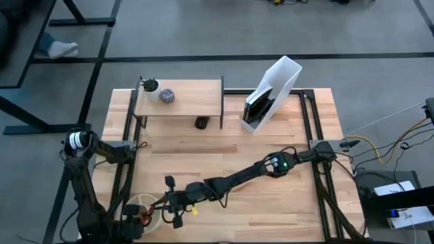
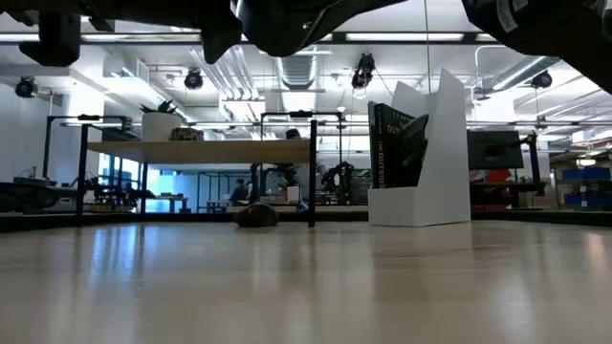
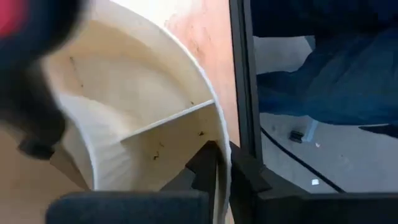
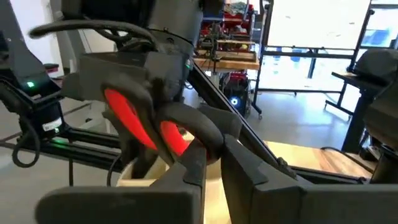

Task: Stock shelves
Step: Remove the white pen organizer from the shelf, then remove the black scissor from the white pen organizer

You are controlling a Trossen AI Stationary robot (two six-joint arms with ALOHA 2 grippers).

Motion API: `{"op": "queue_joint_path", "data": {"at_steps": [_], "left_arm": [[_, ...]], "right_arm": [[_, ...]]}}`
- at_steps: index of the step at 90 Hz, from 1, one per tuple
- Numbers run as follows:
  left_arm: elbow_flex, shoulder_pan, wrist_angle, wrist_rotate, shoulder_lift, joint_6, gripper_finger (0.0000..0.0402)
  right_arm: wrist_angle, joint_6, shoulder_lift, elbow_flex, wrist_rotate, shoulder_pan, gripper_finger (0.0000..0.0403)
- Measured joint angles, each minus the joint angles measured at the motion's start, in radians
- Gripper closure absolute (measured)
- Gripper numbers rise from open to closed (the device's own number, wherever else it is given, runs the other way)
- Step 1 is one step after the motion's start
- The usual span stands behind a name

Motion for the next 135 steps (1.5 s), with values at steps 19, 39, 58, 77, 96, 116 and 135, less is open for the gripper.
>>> {"op": "queue_joint_path", "data": {"at_steps": [19, 39, 58, 77, 96, 116, 135], "left_arm": [[0.0, 0.001, -0.037, 0.005, -0.004, -0.036, 0.0325], [0.0, 0.001, -0.066, 0.078, -0.05, -0.047, 0.0236], [0.0, 0.0, -0.125, 0.082, -0.122, -0.064, 0.0204], [0.0, 0.0, -0.248, 0.083, -0.211, -0.061, 0.0219], [0.0, 0.001, -0.385, 0.086, -0.363, -0.057, 0.024], [-0.003, 0.001, -0.49, -0.022, -0.483, -0.082, 0.0257], [-0.025, 0.001, -0.528, -0.102, -0.518, -0.083, 0.0267]], "right_arm": [[-0.003, 0.002, 0.0, 0.0, 0.0, 0.0, 0.0388], [0.002, 0.023, 0.0, 0.0, 0.022, 0.002, 0.0389], [0.035, 0.039, 0.0, -0.002, 0.04, 0.008, 0.0389], [0.071, 0.026, 0.0, -0.002, 0.077, 0.02, 0.0389], [0.091, 0.02, -0.03, -0.002, 0.08, 0.019, 0.0389], [0.075, -0.061, -0.092, -0.002, 0.08, 0.021, 0.039], [-0.073, -0.172, -0.182, 0.0, 0.113, 0.028, 0.039]]}}
